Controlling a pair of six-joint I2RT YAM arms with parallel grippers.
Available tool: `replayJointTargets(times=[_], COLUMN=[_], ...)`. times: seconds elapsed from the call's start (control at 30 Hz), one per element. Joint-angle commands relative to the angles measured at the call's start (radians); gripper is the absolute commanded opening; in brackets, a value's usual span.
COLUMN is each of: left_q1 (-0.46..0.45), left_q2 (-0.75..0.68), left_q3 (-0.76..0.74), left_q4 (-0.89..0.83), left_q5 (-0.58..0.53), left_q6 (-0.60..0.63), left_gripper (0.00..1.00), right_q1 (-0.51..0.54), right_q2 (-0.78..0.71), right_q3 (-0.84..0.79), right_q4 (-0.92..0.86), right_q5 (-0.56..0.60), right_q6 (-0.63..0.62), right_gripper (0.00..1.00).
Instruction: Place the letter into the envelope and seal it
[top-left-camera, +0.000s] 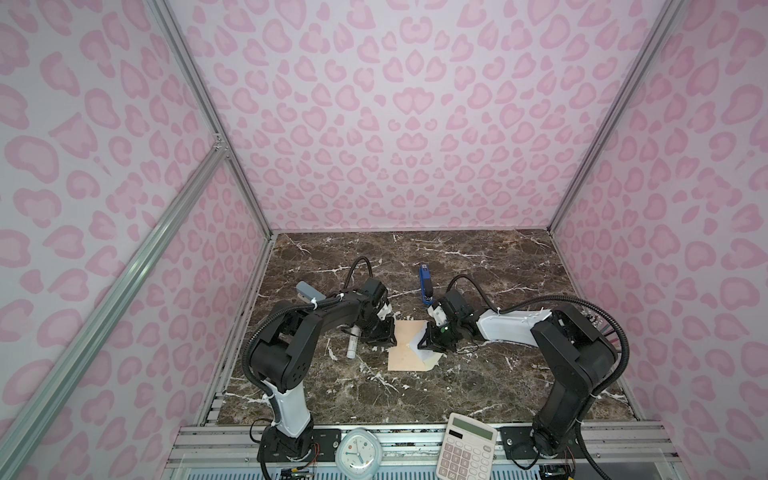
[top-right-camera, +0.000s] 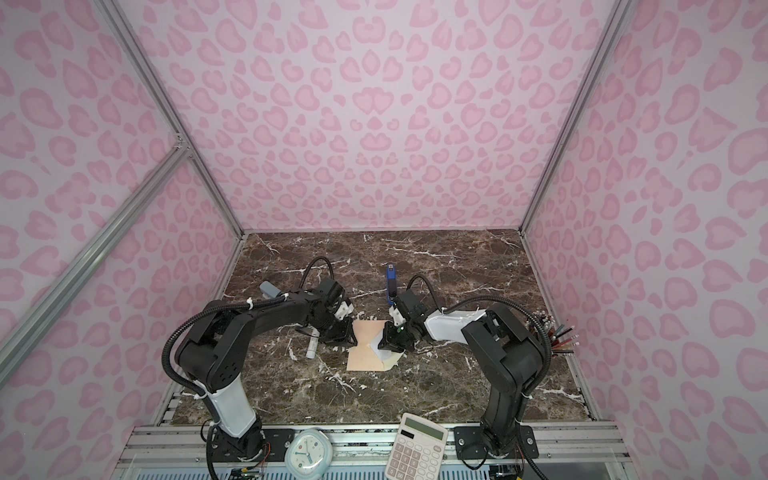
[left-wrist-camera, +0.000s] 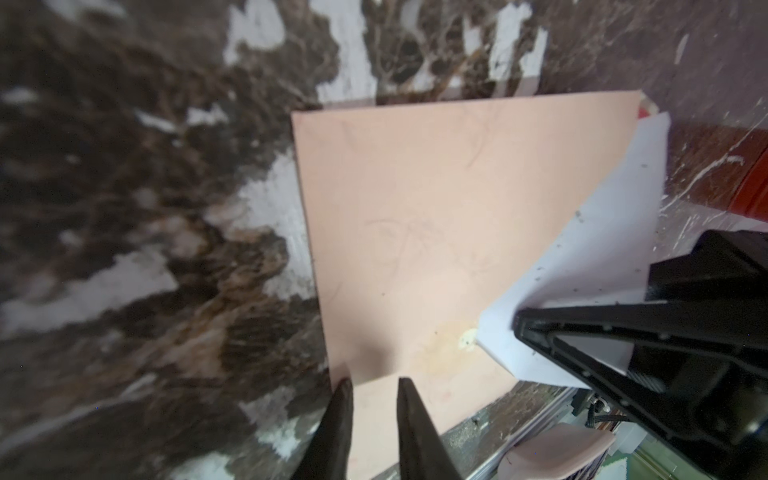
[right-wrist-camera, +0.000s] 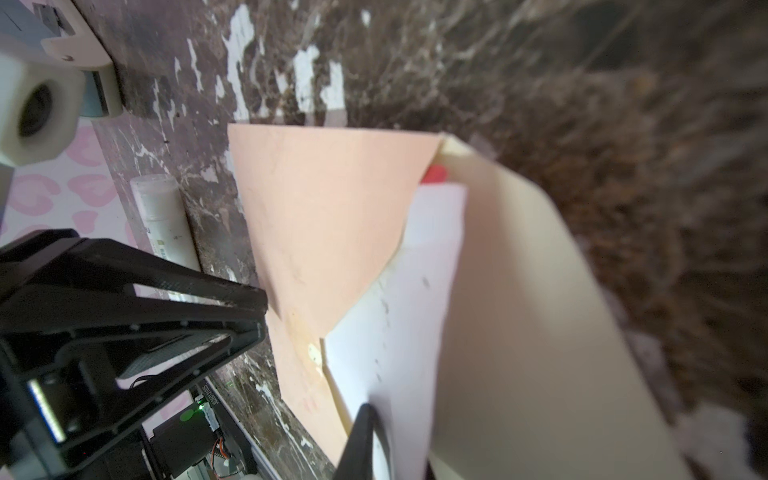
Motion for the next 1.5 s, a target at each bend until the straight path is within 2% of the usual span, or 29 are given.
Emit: replayJointTargets(times=[0.0, 0.07, 0.17, 0.43, 0.63, 0.87, 1.2, 1.23, 1.47], left_q1=[0.003, 0.004, 0.006, 0.007, 0.007, 0.007, 0.018, 0.022, 0.056], left_q2=[-0.005, -0.005, -0.005, 0.007, 0.012, 0.004, -0.095, -0.109, -0.185], left_q3=[0.009, 0.013, 0.013, 0.026, 0.031, 0.031, 0.049, 0.049, 0.014], left_q4=[-0.051, -0.054, -0.056, -0.056, -0.054, -0.057, -0.091, -0.097, -0.137], left_q5=[-0.035, -0.039, -0.036, -0.031, -0.026, -0.011, 0.027, 0.027, 0.023], left_q6=[0.007, 0.010, 0.012, 0.015, 0.017, 0.015, -0.008, -0.012, -0.013], left_gripper=[0.24, 0.24, 0.24, 0.24, 0.24, 0.25, 0.35, 0.41, 0.50], right_q1=[-0.012, -0.024, -0.049, -0.066, -0.042, -0.019, -0.019, -0.019, -0.020], right_q2=[-0.016, -0.030, -0.052, -0.059, -0.029, 0.009, 0.005, 0.004, -0.014], right_q3=[0.002, 0.010, 0.018, 0.006, 0.011, 0.017, 0.025, 0.025, 0.043], right_q4=[-0.028, -0.066, -0.136, -0.173, -0.155, -0.138, -0.159, -0.162, -0.216], right_q5=[0.004, 0.012, 0.021, 0.018, 0.026, 0.045, 0.057, 0.059, 0.067], right_q6=[-0.033, -0.056, -0.088, -0.109, -0.102, -0.099, -0.107, -0.107, -0.120], right_gripper=[0.27, 0.32, 0.33, 0.18, 0.14, 0.15, 0.20, 0.21, 0.27])
